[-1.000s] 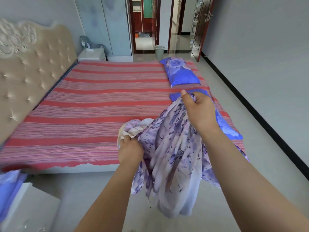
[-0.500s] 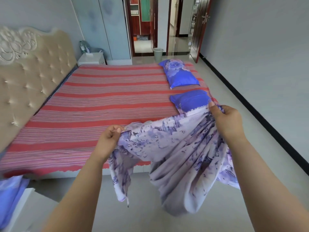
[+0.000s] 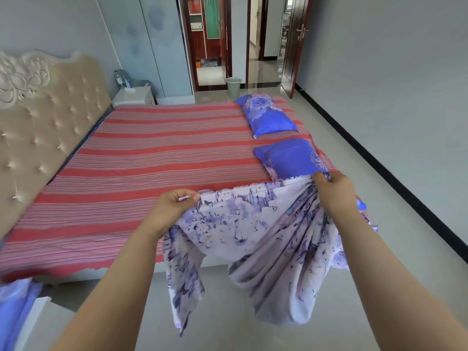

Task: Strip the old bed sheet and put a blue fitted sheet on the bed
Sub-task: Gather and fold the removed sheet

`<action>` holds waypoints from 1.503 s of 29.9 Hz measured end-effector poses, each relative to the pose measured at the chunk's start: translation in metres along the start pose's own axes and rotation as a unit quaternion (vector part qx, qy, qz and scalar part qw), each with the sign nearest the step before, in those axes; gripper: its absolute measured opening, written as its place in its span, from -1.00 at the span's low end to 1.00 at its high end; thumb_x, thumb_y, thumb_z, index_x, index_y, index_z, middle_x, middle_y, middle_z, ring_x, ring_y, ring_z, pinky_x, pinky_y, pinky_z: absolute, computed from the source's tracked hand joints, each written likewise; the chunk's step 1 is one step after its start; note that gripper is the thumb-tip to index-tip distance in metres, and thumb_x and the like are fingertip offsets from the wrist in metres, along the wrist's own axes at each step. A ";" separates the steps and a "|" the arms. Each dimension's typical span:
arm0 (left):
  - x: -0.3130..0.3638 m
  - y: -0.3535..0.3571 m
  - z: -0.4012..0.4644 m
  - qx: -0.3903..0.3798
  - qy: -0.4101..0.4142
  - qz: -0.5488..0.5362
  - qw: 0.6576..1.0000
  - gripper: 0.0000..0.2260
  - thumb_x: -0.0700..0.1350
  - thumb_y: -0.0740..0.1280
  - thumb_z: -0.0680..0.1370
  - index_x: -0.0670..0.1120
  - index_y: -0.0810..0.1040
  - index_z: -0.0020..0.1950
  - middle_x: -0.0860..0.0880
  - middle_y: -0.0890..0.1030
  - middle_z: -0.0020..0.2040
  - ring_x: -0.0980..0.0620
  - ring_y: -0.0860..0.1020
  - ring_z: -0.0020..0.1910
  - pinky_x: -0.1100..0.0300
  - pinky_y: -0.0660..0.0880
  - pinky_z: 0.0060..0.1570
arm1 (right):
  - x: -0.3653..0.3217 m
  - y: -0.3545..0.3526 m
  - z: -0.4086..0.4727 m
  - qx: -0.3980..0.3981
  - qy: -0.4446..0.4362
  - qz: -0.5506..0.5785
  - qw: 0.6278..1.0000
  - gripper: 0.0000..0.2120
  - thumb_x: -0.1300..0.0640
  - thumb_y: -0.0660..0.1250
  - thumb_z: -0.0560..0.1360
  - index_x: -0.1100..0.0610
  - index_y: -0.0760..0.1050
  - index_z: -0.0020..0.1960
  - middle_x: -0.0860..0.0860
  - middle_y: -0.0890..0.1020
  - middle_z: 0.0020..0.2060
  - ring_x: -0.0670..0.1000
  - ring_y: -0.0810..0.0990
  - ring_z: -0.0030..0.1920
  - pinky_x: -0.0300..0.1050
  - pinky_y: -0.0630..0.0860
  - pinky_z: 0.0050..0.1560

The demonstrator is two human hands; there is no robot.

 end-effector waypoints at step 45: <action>0.044 -0.035 -0.024 0.110 0.266 0.490 0.823 -0.72 -0.40 0.26 0.24 -0.06 0.46 -0.19 -0.03 0.53 -0.31 -0.07 0.40 -0.25 0.17 0.18 -0.31 | -0.098 0.122 -0.095 -0.255 -0.186 -0.078 0.946 -0.75 -0.02 0.29 0.55 0.14 0.58 0.04 0.04 0.54 -0.26 0.09 0.51 -0.18 -0.11 0.36 -0.20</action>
Point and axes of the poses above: each hand's wrist, its own z-axis towards the middle knuckle, its own y-axis out of the palm, x = y × z, the point moved 3 cm from there along z, towards the middle knuckle
